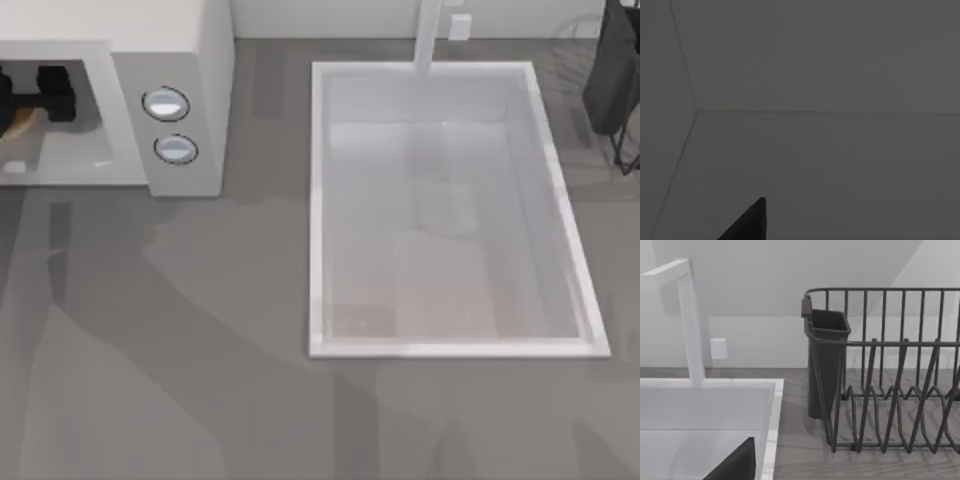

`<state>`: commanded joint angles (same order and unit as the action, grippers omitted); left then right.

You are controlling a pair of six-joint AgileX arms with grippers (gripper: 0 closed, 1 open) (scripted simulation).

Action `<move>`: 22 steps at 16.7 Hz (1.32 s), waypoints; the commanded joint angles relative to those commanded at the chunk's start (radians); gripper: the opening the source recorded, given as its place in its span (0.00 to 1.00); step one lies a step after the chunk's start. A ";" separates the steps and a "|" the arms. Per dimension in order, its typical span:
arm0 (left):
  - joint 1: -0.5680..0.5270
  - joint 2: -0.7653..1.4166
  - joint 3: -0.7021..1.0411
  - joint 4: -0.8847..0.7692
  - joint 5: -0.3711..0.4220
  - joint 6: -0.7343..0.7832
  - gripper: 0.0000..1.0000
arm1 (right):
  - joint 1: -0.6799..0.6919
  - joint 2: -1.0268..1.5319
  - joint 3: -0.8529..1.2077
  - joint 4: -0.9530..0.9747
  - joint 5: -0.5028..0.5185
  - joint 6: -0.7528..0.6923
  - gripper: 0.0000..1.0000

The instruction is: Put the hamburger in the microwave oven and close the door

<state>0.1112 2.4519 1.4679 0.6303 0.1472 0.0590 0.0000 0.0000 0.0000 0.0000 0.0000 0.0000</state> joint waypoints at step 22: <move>0.156 -0.538 -1.020 0.474 0.118 0.041 1.00 | 0.000 0.000 0.000 0.000 0.000 0.000 1.00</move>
<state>0.2674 1.9139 0.4475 1.1043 0.2650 0.0996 0.0000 0.0000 0.0000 0.0000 0.0000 0.0000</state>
